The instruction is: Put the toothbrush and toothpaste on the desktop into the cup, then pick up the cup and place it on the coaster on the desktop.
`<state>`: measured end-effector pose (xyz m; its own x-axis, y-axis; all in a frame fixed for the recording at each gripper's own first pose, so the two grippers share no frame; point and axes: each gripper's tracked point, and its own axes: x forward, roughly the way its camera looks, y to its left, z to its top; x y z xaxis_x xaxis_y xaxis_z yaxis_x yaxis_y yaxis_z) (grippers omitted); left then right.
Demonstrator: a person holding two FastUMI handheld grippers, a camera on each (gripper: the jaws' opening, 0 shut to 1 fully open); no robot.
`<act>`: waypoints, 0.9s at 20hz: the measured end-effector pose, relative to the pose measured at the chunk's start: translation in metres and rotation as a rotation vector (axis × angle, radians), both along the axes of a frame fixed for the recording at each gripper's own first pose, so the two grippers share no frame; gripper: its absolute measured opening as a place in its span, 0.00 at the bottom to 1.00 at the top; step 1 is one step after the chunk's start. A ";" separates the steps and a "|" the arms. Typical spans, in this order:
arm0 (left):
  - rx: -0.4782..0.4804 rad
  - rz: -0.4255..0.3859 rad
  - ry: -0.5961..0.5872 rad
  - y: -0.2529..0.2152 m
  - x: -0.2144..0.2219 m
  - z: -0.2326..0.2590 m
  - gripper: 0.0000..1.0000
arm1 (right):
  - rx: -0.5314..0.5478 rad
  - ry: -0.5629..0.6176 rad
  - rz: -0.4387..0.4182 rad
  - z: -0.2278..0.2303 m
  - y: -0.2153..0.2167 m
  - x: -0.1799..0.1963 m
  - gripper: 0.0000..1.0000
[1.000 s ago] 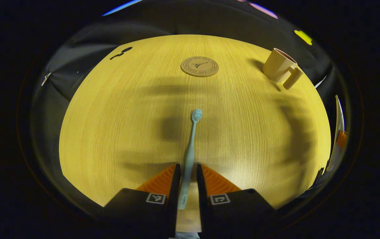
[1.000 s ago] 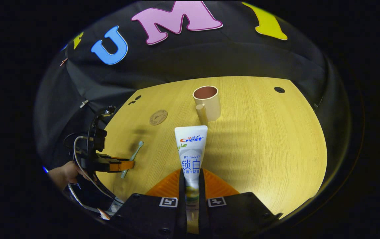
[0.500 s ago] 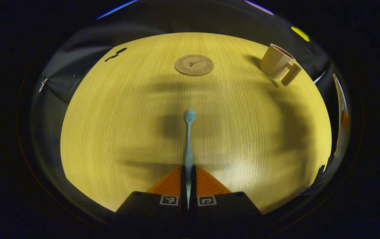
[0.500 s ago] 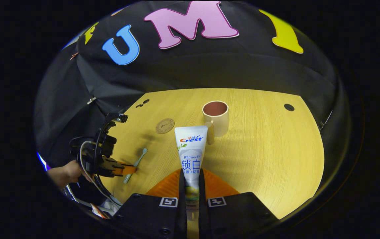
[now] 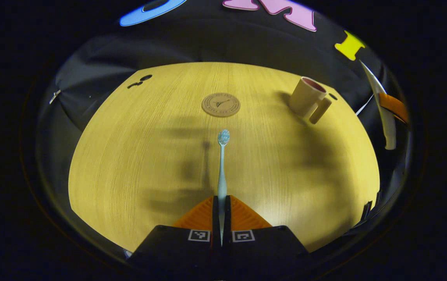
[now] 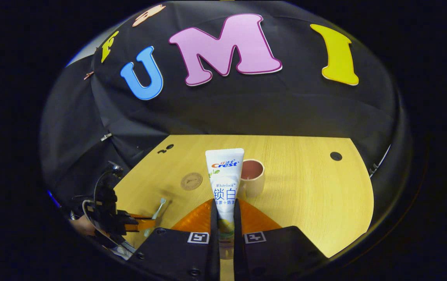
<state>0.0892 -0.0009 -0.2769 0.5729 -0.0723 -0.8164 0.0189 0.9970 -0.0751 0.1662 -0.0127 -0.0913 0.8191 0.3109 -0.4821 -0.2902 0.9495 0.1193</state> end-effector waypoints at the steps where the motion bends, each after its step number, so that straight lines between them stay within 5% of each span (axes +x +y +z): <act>1: -0.009 -0.009 -0.027 -0.005 0.003 0.008 0.06 | 0.006 -0.035 -0.003 0.007 0.001 0.008 0.17; 9: -0.108 -0.051 -0.226 -0.045 0.027 0.068 0.06 | 0.078 -0.209 -0.022 0.030 0.012 0.080 0.17; 18: -0.131 -0.031 -0.350 -0.058 0.045 0.092 0.06 | 0.142 -0.315 -0.147 0.019 -0.008 0.172 0.18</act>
<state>0.1343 -0.0593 -0.1853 0.8115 -0.1849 -0.5543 0.0958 0.9779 -0.1859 0.3383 -0.0205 -0.0719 0.9613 0.2246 -0.1598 -0.1955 0.9642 0.1791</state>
